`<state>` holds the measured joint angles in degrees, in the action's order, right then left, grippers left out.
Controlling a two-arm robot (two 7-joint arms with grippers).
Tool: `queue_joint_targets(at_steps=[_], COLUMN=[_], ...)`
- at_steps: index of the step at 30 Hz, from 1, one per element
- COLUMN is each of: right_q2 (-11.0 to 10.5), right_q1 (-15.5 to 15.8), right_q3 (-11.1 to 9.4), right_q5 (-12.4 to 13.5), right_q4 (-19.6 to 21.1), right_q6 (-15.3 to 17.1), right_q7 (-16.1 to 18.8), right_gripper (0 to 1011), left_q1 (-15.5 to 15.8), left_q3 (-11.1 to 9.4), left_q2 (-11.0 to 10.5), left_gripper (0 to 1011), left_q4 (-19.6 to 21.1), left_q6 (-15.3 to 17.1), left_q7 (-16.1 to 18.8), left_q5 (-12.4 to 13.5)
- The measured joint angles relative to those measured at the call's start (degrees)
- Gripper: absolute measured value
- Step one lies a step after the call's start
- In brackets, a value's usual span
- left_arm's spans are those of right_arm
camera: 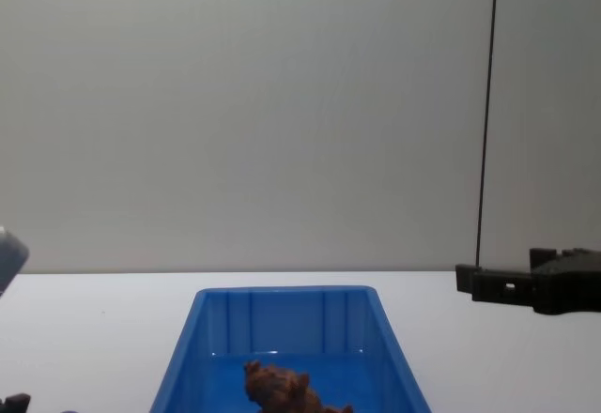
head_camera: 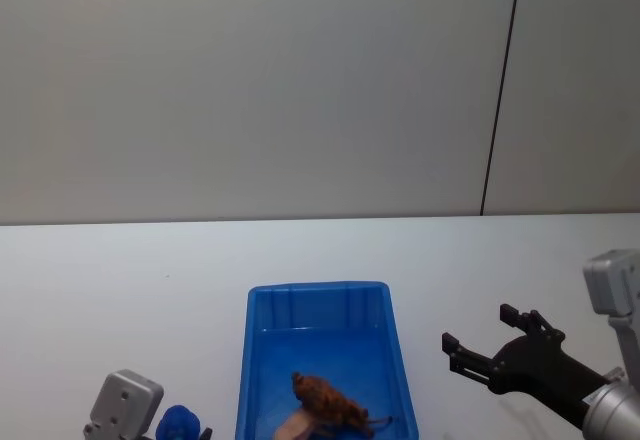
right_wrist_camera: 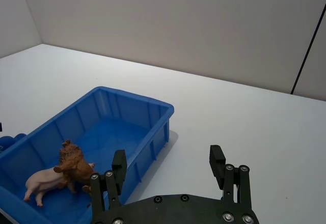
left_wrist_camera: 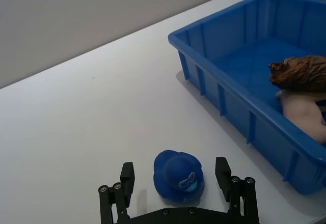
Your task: Pick up the two dolls from the table and place them into the box.
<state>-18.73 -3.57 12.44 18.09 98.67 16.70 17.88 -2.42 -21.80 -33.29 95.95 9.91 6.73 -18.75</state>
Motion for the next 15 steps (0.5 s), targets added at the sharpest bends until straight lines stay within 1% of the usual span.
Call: queue_joint_targets(at_steps=[3, 5, 7, 13, 14, 15], right_q2=[0.0, 0.0, 0.0, 0.0, 0.0, 0.0], right_q1=[0.0, 0.0, 0.0, 0.0, 0.0, 0.0], right_q3=[0.0, 0.0, 0.0, 0.0, 0.0, 0.0], right_q5=[0.0, 0.0, 0.0, 0.0, 0.0, 0.0], right_q4=[0.0, 0.0, 0.0, 0.0, 0.0, 0.0], right_q6=[0.0, 0.0, 0.0, 0.0, 0.0, 0.0], right_q7=[0.0, 0.0, 0.0, 0.0, 0.0, 0.0], right_gripper=[1001, 1001, 1001, 1001, 1001, 1001], left_q1=[0.5, 1.0, 1.4, 2.6, 2.9, 3.0], left_q3=[0.1, 0.2, 0.2, 0.4, 0.5, 0.5], left_q2=[0.4, 0.7, 1.0, 1.7, 1.9, 1.9], left_gripper=[982, 946, 884, 740, 682, 664], left_q4=[-1.1, -1.9, -2.6, -4.4, -4.7, -4.8], left_q6=[0.5, 1.0, 1.3, 1.8, 1.9, 2.0], left_q7=[-1.2, -2.1, -2.9, -5.1, -5.5, -5.7], left_q5=[0.1, 0.2, 0.3, 0.7, 0.9, 0.9])
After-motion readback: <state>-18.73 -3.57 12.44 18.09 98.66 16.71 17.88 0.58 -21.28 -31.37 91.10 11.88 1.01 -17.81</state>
